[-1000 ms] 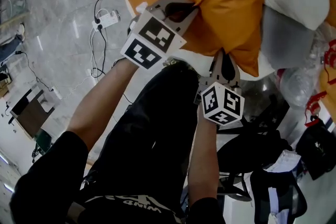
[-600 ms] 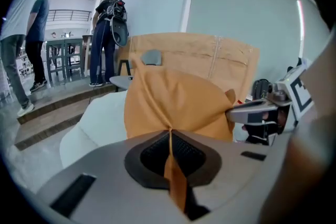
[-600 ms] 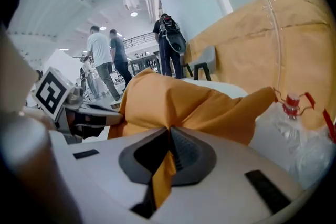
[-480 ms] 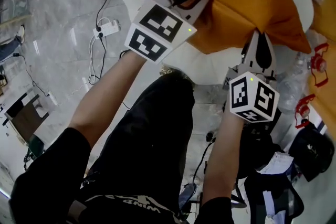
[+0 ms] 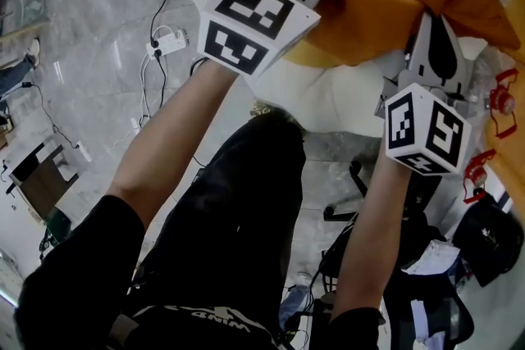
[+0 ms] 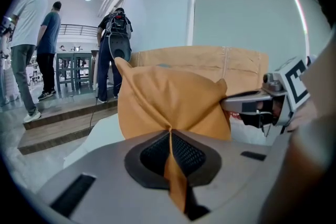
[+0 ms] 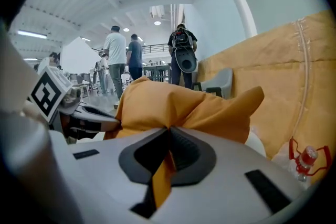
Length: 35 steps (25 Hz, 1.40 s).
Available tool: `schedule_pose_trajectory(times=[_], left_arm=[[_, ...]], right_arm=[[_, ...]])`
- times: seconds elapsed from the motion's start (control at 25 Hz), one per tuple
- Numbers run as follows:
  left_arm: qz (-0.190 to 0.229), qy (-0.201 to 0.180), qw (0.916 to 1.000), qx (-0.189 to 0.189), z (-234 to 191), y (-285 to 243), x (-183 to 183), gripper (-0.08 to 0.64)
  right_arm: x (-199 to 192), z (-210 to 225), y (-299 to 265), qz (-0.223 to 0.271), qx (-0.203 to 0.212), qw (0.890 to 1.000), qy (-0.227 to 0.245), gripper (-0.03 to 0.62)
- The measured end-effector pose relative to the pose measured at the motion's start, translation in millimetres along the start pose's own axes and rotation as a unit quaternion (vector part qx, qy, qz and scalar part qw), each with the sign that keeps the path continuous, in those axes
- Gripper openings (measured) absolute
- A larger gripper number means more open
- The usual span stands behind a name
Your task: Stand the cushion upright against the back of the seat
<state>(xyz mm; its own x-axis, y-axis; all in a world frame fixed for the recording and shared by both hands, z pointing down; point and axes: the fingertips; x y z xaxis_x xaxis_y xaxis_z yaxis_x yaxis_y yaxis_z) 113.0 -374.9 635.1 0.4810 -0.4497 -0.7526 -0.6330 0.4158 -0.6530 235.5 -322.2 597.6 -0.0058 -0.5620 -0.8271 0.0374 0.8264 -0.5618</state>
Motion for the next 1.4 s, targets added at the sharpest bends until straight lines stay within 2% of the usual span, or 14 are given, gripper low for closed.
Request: schedule_pose_trajectory(times=[0.24, 0.4, 0.48, 0.6, 0.72, 0.88, 1.16, 1.28, 1.4], left_arm=[[-0.030, -0.005, 0.9995, 0.005, -8.4, -23.2, -27.1, 0.012], [-0.038, 0.002, 0.9993, 0.007, -17.3, -33.9, -31.9, 0.015], [-0.045, 0.002, 0.9990, 0.005, -21.6, -37.6, -32.4, 0.026], [-0.042, -0.010, 0.9990, 0.014, -24.8, -39.7, -28.4, 0.083], [-0.024, -0.022, 0.9992, 0.023, -24.6, -38.2, -23.7, 0.135], [-0.013, -0.022, 0.9995, 0.018, -20.7, -35.5, -24.6, 0.196], [-0.001, -0.024, 0.9996, 0.015, -18.2, -18.1, -20.0, 0.194], [0.000, -0.018, 0.9998, 0.012, -16.0, -6.0, -18.5, 0.143], [0.009, -0.019, 0.9998, 0.006, -5.4, 11.7, -9.0, 0.045]], right_arm=[[-27.3, -5.2, -20.5, -0.032, 0.011, 0.999, 0.021, 0.028], [-30.7, -3.8, -31.0, -0.036, 0.001, 0.999, 0.028, 0.029], [-33.0, 0.9, -34.8, -0.041, -0.012, 0.999, 0.026, 0.059], [-31.8, 10.8, -36.5, -0.037, -0.028, 0.999, 0.015, 0.087], [-26.0, 14.4, -37.8, -0.029, -0.025, 0.999, -0.002, 0.172], [-27.2, 11.0, -38.8, -0.034, -0.020, 0.999, 0.001, 0.204], [-26.3, 7.8, -30.0, -0.040, -0.028, 0.999, -0.011, 0.204], [-30.4, 0.9, -19.2, -0.052, -0.024, 0.998, -0.013, 0.202], [-33.2, -9.8, -4.1, -0.062, -0.013, 0.998, -0.012, 0.193]])
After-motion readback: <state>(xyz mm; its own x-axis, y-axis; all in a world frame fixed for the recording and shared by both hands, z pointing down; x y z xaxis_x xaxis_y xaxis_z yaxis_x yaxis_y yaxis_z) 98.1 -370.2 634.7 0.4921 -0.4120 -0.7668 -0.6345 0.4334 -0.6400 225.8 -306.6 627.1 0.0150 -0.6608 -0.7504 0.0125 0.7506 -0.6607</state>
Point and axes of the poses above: the fingertips, and each gripper's own axes: y backward along the fingers, z to its right, x out of its top, and after that the axes turned 11 degrees about -z, right-handed
